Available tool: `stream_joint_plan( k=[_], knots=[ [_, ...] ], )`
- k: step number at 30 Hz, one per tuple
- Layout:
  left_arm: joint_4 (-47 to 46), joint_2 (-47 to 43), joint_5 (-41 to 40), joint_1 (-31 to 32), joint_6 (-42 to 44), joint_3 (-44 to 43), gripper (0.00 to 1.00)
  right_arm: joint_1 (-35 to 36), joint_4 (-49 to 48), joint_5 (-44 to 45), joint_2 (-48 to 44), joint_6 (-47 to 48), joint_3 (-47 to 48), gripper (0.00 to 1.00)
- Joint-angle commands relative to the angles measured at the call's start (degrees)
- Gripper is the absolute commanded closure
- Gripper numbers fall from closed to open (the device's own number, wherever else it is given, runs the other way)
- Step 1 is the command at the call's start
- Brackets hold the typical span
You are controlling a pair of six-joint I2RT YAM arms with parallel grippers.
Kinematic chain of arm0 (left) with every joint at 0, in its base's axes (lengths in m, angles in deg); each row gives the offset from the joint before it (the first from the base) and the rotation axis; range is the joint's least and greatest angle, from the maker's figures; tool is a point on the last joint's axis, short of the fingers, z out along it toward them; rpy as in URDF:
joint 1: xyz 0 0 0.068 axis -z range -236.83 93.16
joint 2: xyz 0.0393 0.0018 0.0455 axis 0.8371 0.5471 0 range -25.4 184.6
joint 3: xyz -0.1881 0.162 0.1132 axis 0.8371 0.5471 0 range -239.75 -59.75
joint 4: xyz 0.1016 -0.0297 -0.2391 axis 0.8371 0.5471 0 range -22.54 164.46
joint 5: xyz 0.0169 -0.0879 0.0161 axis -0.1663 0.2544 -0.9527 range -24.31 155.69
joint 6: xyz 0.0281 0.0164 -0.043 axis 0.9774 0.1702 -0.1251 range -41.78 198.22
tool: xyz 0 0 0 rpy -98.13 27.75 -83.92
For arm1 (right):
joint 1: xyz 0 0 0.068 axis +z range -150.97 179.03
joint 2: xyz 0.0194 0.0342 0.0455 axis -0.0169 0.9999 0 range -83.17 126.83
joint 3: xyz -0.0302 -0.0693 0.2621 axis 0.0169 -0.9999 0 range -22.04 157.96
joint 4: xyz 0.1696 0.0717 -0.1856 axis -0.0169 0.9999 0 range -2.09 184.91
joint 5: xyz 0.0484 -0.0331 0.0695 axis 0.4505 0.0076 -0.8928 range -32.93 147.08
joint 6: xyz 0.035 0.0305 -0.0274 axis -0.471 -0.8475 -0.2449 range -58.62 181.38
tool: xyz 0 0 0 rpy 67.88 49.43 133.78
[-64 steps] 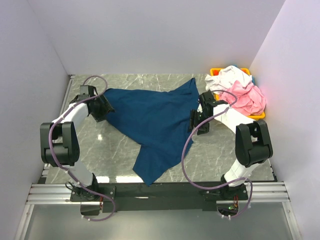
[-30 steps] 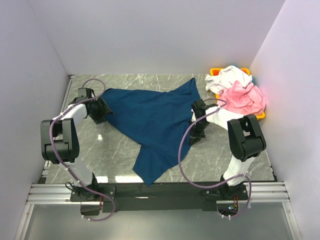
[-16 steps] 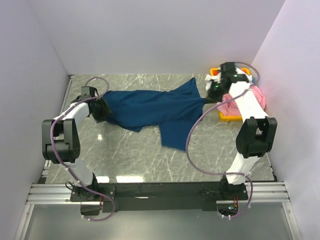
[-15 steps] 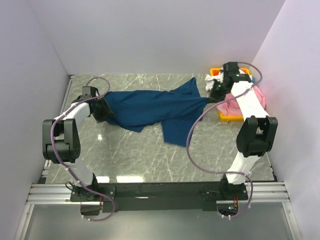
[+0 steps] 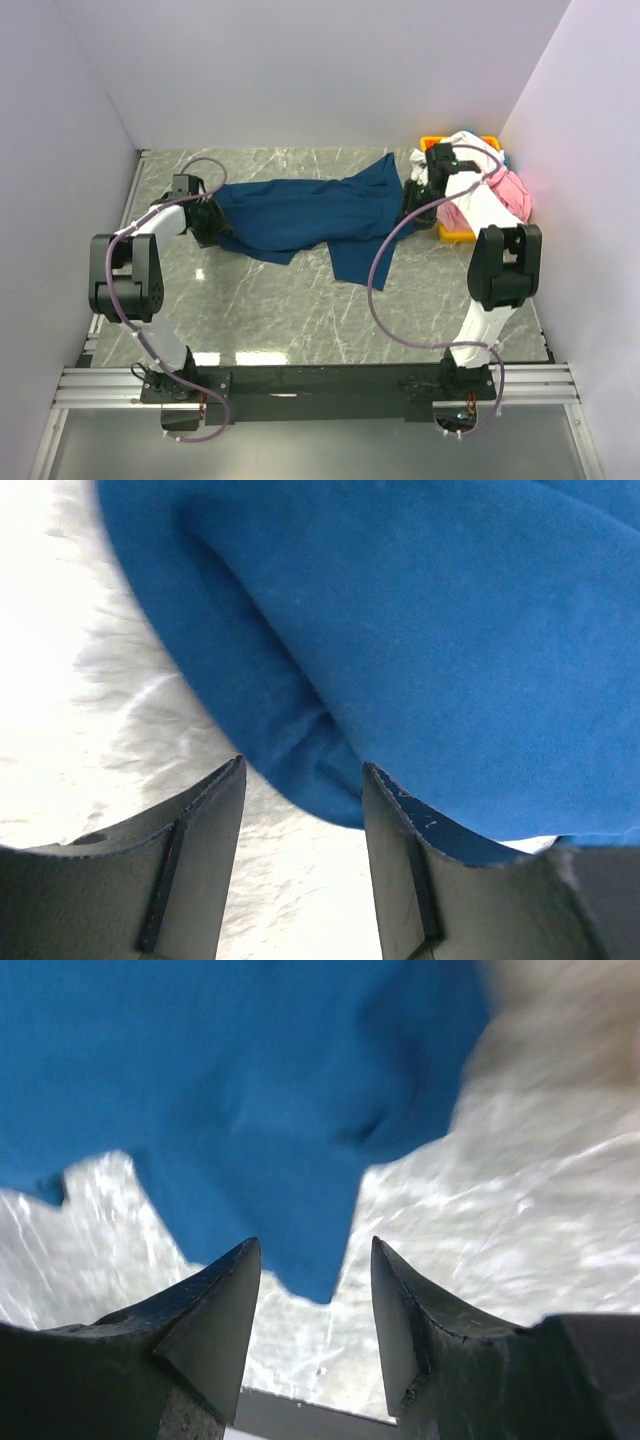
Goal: Fold and stack the t-shirts
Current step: Flatten the tshirt out
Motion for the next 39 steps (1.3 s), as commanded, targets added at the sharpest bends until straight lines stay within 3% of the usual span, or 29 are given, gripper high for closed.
stream_joint_plan(
  k=[1,18,32,39],
  knots=[
    [-2.2,1.3,1.9,3.0,-1.1,-0.7,0.45,3.7,-2.3,-1.6,-5.3,-0.9,-7.2,0.45],
    [-2.5,7.1,3.3,6.7,-1.9,-0.3,0.51,10.6,-5.4,-0.7,-7.5,-2.6,-22.3,0.45],
    [-3.5,7.9,3.5,6.7,-1.4,0.3,0.71,13.6,-6.1,-2.0,-3.2,-1.3,-24.7,0.55],
    [-4.0,6.2,2.2,6.7,-1.4,0.2,0.92,13.5,-6.9,-4.0,-1.1,-0.4,-25.3,0.69]
  ],
)
